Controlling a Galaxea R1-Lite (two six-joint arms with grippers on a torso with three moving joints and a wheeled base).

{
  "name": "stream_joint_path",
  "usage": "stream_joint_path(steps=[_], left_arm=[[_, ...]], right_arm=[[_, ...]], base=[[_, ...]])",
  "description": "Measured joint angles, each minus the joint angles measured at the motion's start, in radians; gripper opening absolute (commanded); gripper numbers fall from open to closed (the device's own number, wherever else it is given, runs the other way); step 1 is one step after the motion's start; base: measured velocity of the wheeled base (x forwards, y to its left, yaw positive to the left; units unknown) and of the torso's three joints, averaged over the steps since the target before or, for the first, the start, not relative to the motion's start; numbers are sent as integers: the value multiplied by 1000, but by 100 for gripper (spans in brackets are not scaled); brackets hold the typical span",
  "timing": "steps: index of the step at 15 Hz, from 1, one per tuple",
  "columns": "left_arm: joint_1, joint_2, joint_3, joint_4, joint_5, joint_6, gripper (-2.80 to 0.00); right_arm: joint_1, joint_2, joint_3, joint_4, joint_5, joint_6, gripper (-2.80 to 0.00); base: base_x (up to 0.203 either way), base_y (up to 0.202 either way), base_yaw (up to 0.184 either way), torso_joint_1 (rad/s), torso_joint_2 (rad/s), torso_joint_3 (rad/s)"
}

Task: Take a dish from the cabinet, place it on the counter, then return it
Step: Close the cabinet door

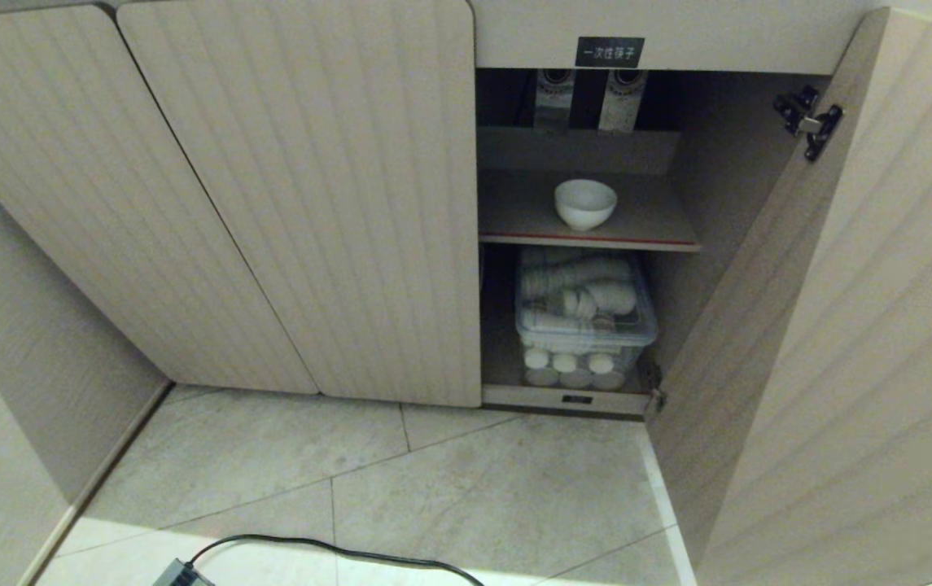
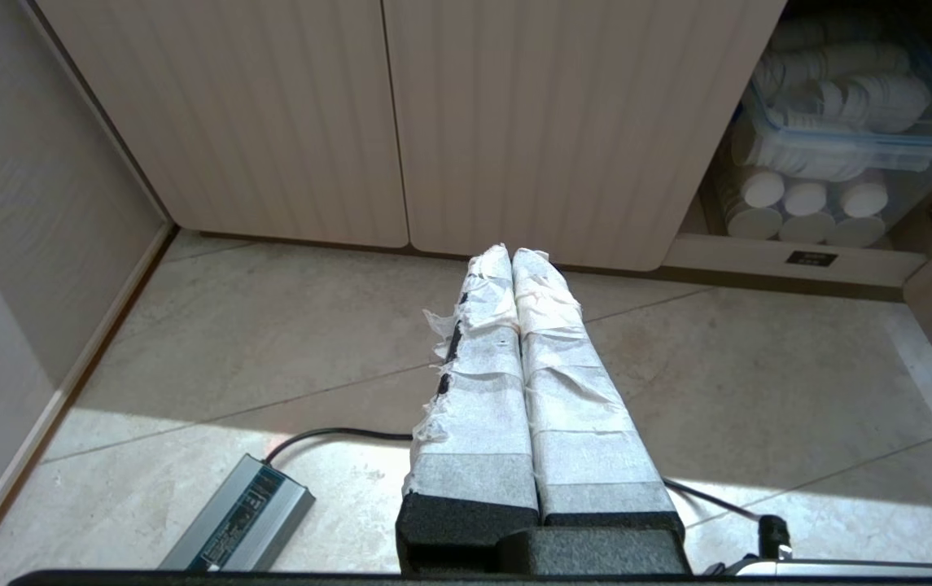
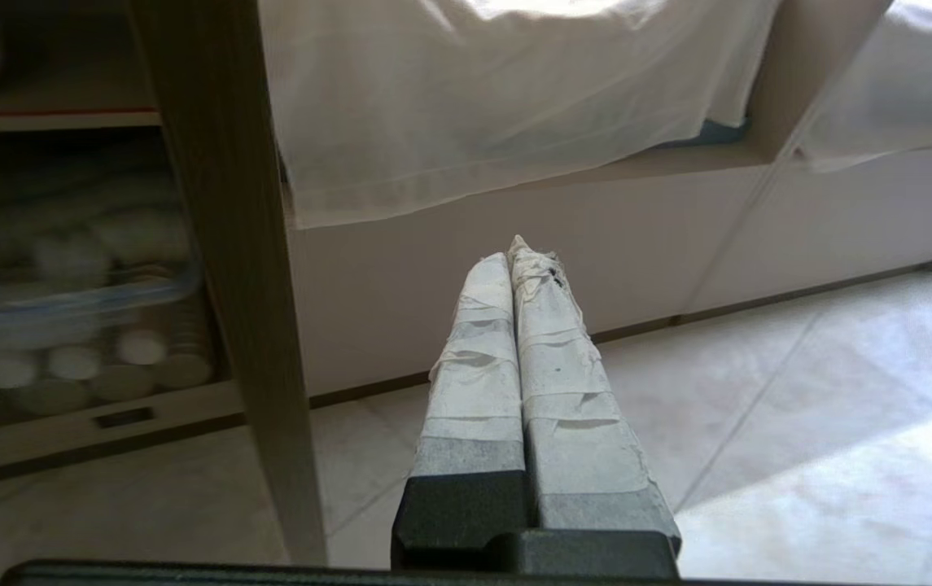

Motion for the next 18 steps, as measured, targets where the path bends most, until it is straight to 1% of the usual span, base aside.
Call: stream_joint_path(steps=[3, 5, 8, 12, 15, 18], left_arm=[[0, 0, 0, 0, 0, -1, -280], [0, 0, 0, 0, 0, 0, -280], [0, 0, 0, 0, 0, -1, -280], [0, 0, 0, 0, 0, 0, -280], [0, 0, 0, 0, 0, -1, -280], [0, 0, 0, 0, 0, 0, -280]], right_arm=[[34, -1, 24, -36, 1, 21, -280], [70, 0, 42, -61, 2, 60, -280], [108, 12, 48, -64, 3, 128, -280], [119, 43, 44, -65, 15, 145, -280], [120, 93, 12, -68, 62, 165, -280], [121, 120, 1, -108, 95, 178, -280]], base=[[0, 0, 0, 0, 0, 0], [0, 0, 0, 0, 0, 0], [0, 0, 0, 0, 0, 0], [0, 0, 0, 0, 0, 0], [0, 0, 0, 0, 0, 0], [0, 0, 0, 0, 0, 0]])
